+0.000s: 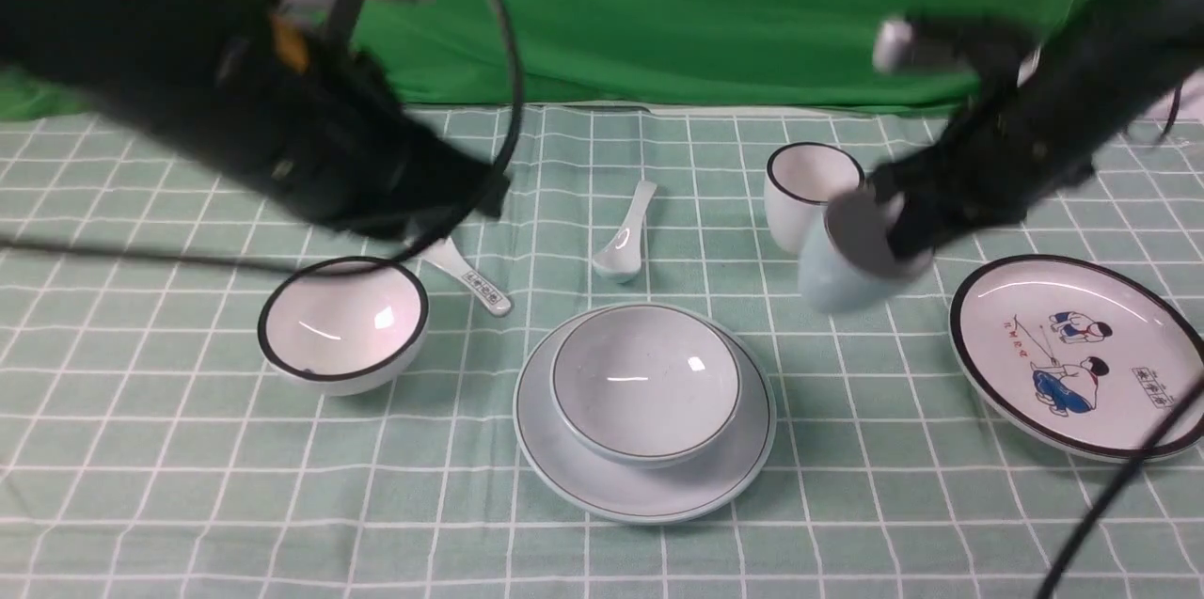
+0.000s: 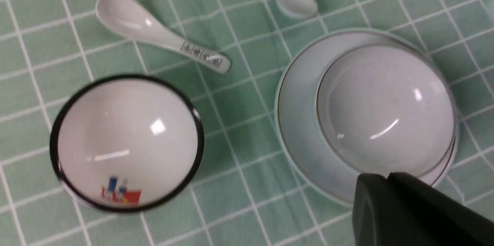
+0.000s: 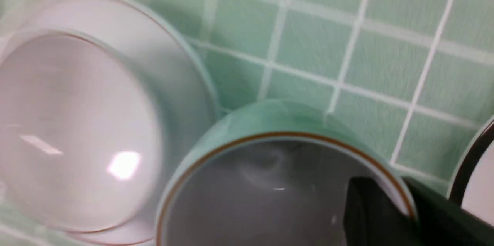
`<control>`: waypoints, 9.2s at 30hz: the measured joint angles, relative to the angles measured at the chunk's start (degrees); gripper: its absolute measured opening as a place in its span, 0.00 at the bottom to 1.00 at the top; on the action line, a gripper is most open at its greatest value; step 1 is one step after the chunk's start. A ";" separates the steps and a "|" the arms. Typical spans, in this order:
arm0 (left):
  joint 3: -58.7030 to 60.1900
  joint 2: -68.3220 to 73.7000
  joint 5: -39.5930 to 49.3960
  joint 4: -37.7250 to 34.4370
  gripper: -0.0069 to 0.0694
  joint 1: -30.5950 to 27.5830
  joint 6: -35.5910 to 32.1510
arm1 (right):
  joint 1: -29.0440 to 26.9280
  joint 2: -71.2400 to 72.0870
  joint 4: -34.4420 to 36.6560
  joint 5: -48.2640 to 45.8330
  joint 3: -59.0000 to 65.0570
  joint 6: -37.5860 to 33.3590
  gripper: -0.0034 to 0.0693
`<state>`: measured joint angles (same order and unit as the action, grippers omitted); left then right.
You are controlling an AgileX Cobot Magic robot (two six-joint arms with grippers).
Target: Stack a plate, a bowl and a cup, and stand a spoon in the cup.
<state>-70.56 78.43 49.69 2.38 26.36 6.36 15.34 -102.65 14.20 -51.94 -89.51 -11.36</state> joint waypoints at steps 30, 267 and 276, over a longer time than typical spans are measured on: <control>17.64 -4.35 -7.51 0.89 0.10 0.00 4.71 | 16.48 -13.59 -1.25 2.16 -6.21 1.39 0.45; 47.14 -69.33 -21.86 5.20 0.10 3.26 11.80 | -1.97 102.74 -11.38 61.43 70.49 5.90 0.35; 47.14 -69.33 -21.86 5.20 0.11 3.26 9.34 | -1.97 102.74 -11.38 61.43 70.49 5.92 0.38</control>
<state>-23.43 9.10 27.83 7.57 29.61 15.70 13.37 0.09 2.82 9.49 -19.02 -5.44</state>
